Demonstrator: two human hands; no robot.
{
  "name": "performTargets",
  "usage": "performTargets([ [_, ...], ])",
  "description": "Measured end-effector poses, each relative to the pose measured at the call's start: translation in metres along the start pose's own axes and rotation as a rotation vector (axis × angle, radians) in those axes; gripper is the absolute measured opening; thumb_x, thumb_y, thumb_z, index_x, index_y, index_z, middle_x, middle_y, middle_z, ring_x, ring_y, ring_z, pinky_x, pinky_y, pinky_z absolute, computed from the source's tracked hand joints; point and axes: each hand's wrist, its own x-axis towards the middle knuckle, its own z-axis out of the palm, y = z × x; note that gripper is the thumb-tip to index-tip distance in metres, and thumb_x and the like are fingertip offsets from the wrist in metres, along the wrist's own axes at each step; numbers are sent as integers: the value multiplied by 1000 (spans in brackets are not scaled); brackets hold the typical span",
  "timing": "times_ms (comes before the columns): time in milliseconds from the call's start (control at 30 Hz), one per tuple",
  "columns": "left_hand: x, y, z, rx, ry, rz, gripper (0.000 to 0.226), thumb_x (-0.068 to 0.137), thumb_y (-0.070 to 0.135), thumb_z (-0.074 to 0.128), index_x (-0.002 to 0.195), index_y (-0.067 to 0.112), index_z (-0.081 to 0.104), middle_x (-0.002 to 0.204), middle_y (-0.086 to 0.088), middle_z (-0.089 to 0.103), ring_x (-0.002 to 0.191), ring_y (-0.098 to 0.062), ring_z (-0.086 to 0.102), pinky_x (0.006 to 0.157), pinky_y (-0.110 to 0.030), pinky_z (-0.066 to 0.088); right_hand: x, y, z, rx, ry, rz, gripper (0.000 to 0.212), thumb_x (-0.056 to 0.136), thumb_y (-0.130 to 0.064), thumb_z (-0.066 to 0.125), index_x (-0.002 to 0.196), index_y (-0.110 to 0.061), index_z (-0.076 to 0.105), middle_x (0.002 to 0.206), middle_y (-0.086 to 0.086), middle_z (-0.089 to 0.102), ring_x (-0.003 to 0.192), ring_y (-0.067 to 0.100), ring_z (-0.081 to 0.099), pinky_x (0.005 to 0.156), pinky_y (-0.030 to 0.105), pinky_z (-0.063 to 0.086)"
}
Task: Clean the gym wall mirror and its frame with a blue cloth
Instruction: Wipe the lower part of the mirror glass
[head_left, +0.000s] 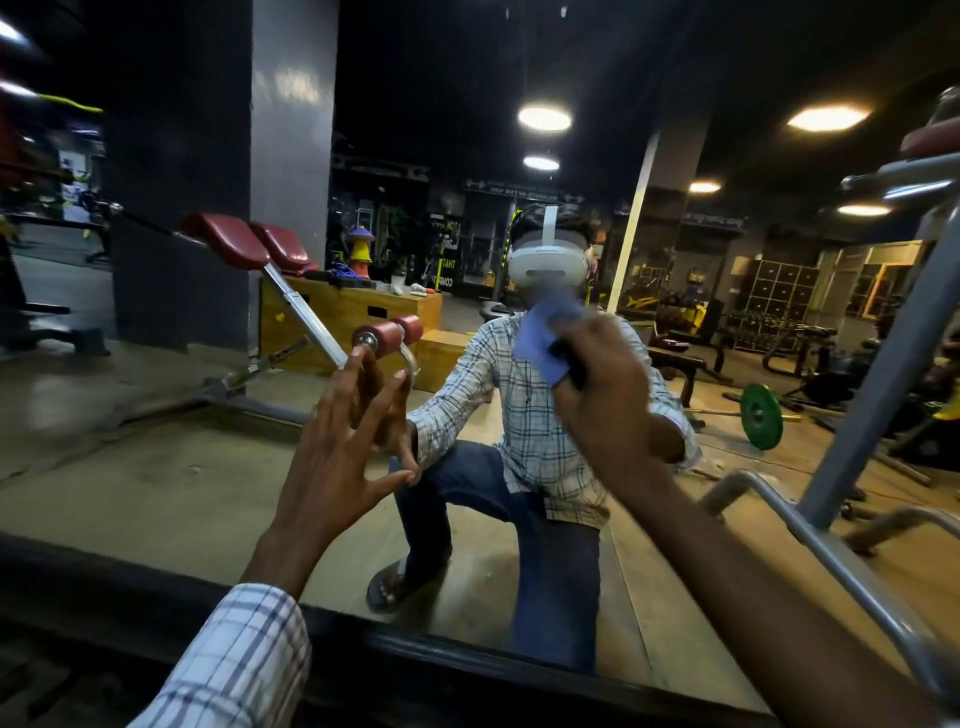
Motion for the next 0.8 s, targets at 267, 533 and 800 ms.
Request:
performTargets([
  [267,2,-21,-8,24,-14,30,126,65,46,95,164,38,18,174,-10,-8,159,-38,4,115,-65,36,-8,-7,12,-51,-168,-149,39,84,-8,72,122,-13,68,125,10,59,113,26,58,93,46,55],
  [533,4,-42,-17,54,-28,81,124,65,41,96,164,33,22,174,-10,-7,158,-38,12,112,-63,41,-30,-36,41,31,-239,-207,43,70,-1,75,111,-13,73,113,8,64,109,25,57,96,39,44],
  [800,19,-60,-36,136,-75,184,119,65,43,96,162,36,28,173,-14,-4,159,-39,9,114,-68,37,2,-26,26,38,62,71,42,81,-1,75,122,-8,69,117,11,60,111,25,57,90,33,50],
])
